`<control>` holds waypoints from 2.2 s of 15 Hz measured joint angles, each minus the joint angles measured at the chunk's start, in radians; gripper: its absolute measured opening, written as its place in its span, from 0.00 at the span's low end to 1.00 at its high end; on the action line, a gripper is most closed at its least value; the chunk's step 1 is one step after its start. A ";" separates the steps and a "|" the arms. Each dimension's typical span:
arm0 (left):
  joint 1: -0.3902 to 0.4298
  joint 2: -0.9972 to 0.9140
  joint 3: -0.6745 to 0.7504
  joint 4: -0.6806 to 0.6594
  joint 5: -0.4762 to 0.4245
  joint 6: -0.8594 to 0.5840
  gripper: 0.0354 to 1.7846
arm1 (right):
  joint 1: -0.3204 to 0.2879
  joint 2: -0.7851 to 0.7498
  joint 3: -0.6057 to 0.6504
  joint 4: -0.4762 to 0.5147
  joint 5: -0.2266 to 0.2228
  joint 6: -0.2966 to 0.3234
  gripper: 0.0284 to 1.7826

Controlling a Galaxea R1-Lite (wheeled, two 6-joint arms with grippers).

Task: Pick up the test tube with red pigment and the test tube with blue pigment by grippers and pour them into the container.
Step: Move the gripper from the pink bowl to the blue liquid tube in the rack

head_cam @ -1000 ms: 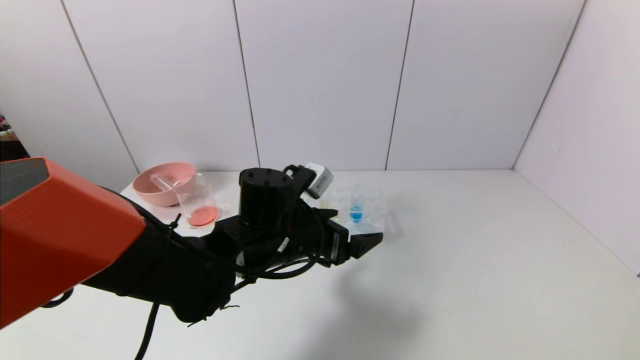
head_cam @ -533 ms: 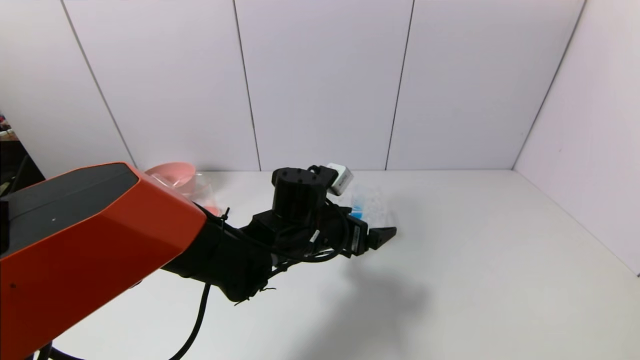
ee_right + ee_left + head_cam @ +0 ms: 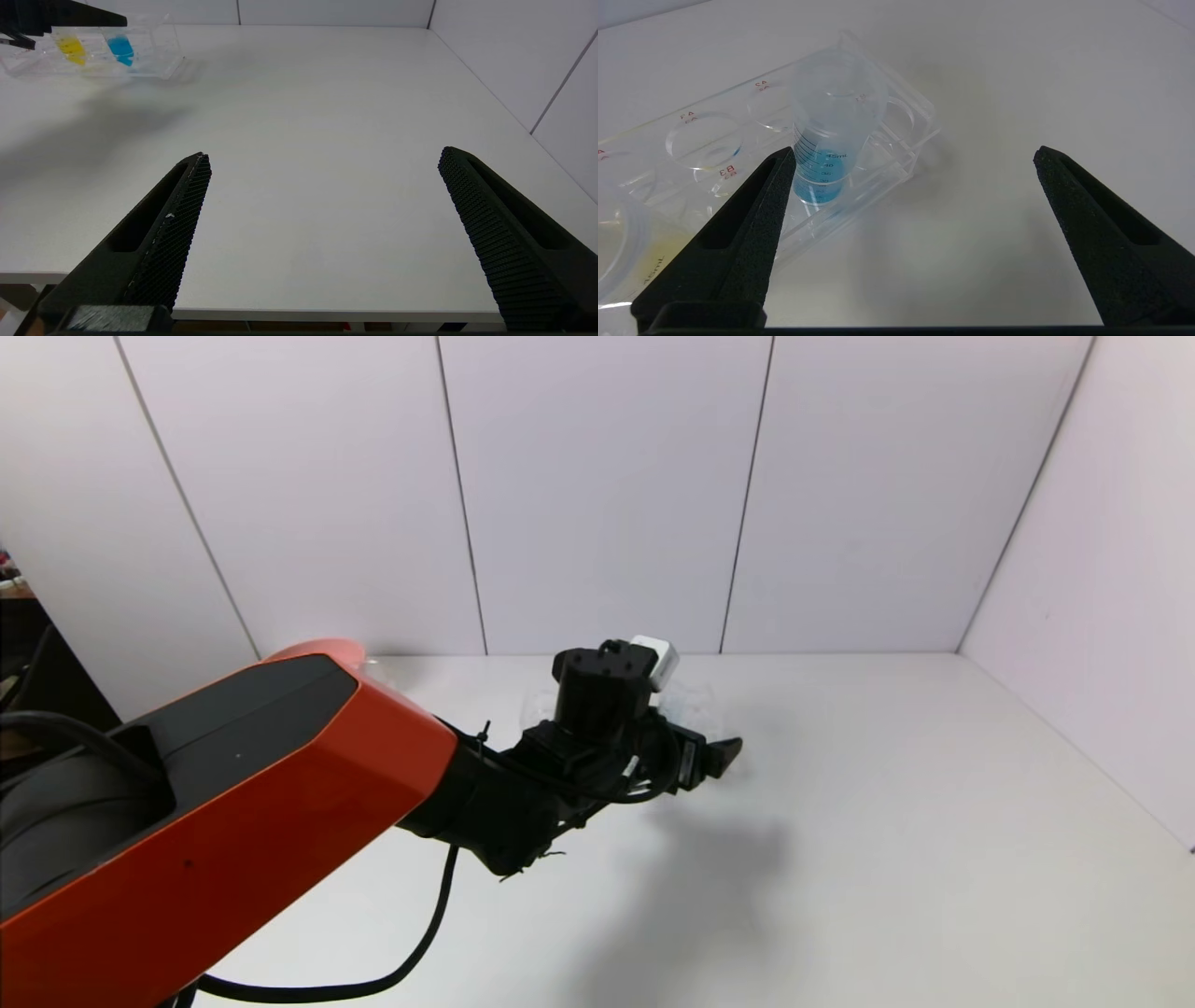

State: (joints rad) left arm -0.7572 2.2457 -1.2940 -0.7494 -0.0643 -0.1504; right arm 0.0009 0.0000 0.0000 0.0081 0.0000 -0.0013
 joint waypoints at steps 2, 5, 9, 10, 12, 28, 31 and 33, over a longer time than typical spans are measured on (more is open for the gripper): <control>-0.007 0.017 -0.022 -0.002 0.027 0.010 1.00 | 0.000 0.000 0.000 0.000 0.000 0.000 1.00; -0.012 0.027 -0.040 -0.026 0.035 0.018 1.00 | 0.000 0.000 0.000 0.000 0.000 0.000 1.00; -0.014 0.036 -0.055 -0.038 0.052 0.032 1.00 | 0.000 0.000 0.000 0.000 0.000 0.000 1.00; -0.014 0.038 -0.055 -0.041 0.053 0.032 1.00 | 0.000 0.000 0.000 0.000 0.000 0.000 1.00; -0.014 0.040 -0.055 -0.044 0.053 0.033 1.00 | 0.000 0.000 0.000 0.000 0.000 0.000 1.00; -0.014 0.064 -0.068 -0.049 0.113 0.058 1.00 | 0.000 0.000 0.000 0.000 0.000 0.000 1.00; -0.014 0.072 -0.088 -0.049 0.135 0.058 1.00 | 0.000 0.000 0.000 0.000 0.000 0.000 1.00; -0.013 0.079 -0.099 -0.048 0.143 0.057 1.00 | 0.000 0.000 0.000 0.000 0.000 0.000 1.00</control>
State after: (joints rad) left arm -0.7702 2.3245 -1.3928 -0.7974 0.0787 -0.0936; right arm 0.0013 0.0000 0.0000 0.0081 0.0000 -0.0013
